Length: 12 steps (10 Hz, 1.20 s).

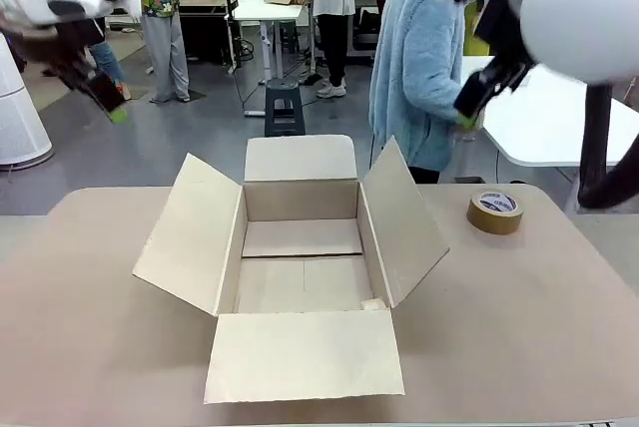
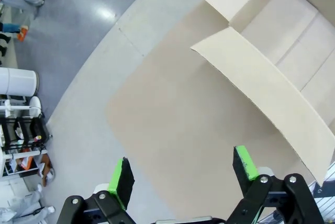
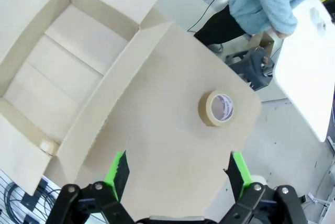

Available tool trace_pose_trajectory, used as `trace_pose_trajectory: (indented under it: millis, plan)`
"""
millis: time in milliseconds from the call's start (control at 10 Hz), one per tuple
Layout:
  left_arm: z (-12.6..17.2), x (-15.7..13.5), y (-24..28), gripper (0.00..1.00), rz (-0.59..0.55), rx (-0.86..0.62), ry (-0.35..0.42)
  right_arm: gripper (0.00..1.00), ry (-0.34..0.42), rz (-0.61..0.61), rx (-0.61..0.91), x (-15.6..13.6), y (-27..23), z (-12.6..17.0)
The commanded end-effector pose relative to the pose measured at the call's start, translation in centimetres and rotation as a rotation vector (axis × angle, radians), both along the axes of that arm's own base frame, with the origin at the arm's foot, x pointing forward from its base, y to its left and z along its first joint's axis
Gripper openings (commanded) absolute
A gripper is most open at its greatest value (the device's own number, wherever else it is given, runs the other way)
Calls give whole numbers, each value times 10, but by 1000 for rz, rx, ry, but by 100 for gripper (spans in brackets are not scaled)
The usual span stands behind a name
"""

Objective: Wrap the clocks to prevent damage.
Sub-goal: Open the side flaps of the Package Box.

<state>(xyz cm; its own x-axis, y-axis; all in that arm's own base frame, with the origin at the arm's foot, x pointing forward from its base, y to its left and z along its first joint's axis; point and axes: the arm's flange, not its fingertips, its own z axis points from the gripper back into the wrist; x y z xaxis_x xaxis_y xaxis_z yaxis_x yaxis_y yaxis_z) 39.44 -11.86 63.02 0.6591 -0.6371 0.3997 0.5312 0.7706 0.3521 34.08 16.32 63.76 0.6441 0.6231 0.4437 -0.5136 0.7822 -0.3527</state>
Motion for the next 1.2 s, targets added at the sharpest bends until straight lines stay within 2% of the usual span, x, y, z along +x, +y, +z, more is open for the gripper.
trace_pose_trajectory:
  millis: [0,100,600,700,800,900,1100]
  plan:
    - [11,2,-1,100,2,19,26,100,30,-34,9,4,10,8]
    - [0,0,0,100,0,0,0,100,0,0,0,0,0,0]
    - [3,1,0,100,4,4,15,100,15,-12,2,-1,2,5]
    - [4,-4,11,100,-257,-119,146,100,86,253,111,3,-14,8]
    - [9,4,24,100,-399,-191,210,100,94,411,216,6,-31,9]
    - [15,10,35,100,-478,-242,237,100,65,508,283,8,-44,7]
    - [13,5,47,100,-629,-286,191,100,-19,685,416,5,-74,1]
